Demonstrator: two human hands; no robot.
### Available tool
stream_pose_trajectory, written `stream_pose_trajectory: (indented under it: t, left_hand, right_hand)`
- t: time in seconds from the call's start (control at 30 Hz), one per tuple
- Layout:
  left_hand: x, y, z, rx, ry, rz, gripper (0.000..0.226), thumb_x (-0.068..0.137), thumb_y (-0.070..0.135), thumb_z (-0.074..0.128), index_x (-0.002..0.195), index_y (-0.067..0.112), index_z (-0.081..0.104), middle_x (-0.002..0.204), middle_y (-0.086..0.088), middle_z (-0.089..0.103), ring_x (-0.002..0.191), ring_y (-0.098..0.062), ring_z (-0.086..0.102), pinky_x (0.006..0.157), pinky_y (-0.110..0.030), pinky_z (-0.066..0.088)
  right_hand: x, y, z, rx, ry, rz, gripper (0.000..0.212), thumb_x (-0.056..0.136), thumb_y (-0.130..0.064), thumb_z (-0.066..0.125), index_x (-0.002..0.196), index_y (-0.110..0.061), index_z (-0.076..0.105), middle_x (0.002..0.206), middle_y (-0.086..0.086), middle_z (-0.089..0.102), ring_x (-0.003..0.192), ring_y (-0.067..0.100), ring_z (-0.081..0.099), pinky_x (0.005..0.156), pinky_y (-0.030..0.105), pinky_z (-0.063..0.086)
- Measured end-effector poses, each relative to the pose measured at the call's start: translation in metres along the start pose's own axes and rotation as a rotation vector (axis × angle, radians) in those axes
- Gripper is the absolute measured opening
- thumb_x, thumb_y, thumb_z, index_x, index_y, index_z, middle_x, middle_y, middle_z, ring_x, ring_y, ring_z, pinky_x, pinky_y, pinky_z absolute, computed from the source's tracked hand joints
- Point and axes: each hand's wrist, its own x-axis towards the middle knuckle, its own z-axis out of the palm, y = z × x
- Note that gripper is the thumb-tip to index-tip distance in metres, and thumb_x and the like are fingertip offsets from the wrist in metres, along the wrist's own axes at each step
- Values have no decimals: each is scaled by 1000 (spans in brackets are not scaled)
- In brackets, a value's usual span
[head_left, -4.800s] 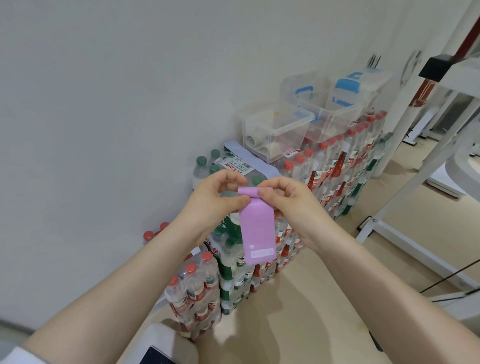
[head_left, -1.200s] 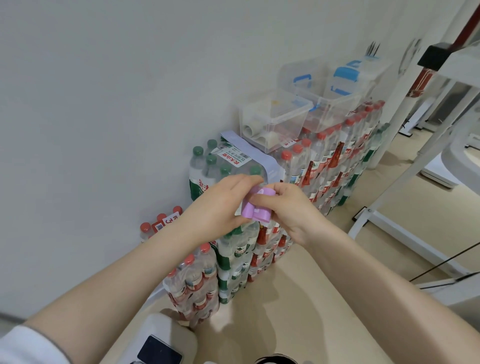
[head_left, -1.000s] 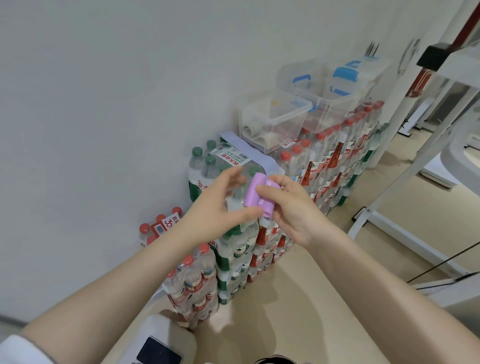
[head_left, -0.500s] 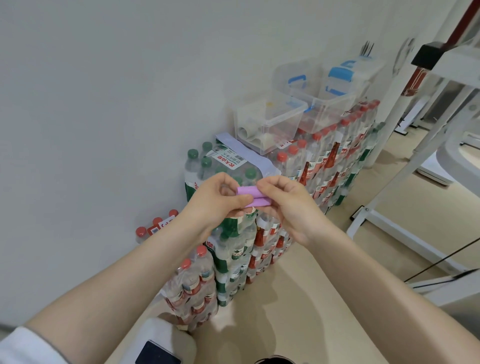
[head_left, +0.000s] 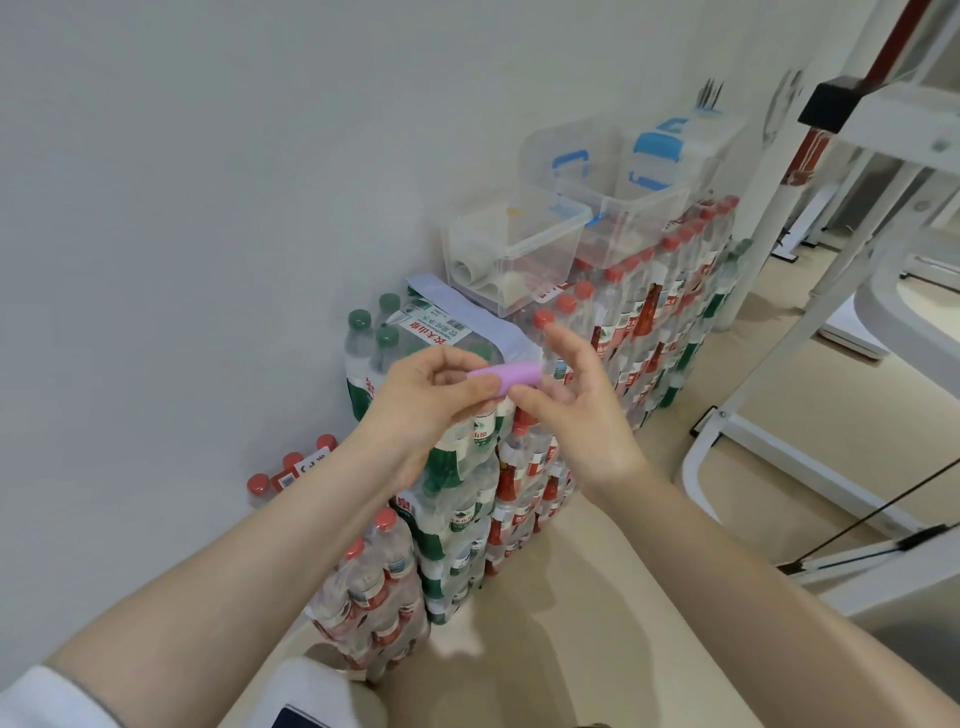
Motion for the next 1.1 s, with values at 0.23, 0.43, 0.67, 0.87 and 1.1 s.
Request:
stream_pose_trajectory:
  t: [0.23,0.43,0.67,0.87,1.1]
  left_hand:
    - [27,-1,49,-294,-189,-152,8,87,4,53,80,6,58,69,-2,70,63,-8,67,60,-15,55]
    - [85,-1,110,23,-101,132,8,83,9,61,77,14,60,67,4,66,61,-2,59,60,-15,47]
    - [172,22,205,228,166,409,17,75,13,73,74,18,57,80,-12,68,78,-30,67,64,-36,54]
    - [241,40,269,406,222,454,23,74,21,75,74,10,55,60,5,64,61,-16,64,56,-32,53]
    - [294,49,266,694,240,436,7,84,26,63,89,26,59,92,11,63,81,-4,60,71,-18,49]
  right_hand:
    - [16,-5,-23,508,-29,70,24,77,-20,55,95,-6,62,91,5,68,86,14,64,85,26,53]
    - [62,-31,-88,55,136,-48,15,91,-10,53,89,-2,66,84,2,66,83,7,61,85,19,48]
    - [157,-70,-180,242,101,14,17,89,-5,54,104,-10,60,90,2,68,80,5,66,73,13,52]
    - [232,-87,-252,120,-44,9,25,89,-8,57,114,-10,60,113,11,66,106,17,61,89,26,48]
    - [322,-95,-295,-115,-127,-93,21,85,-5,61,91,-24,63,87,-8,66,80,3,62,73,13,49]
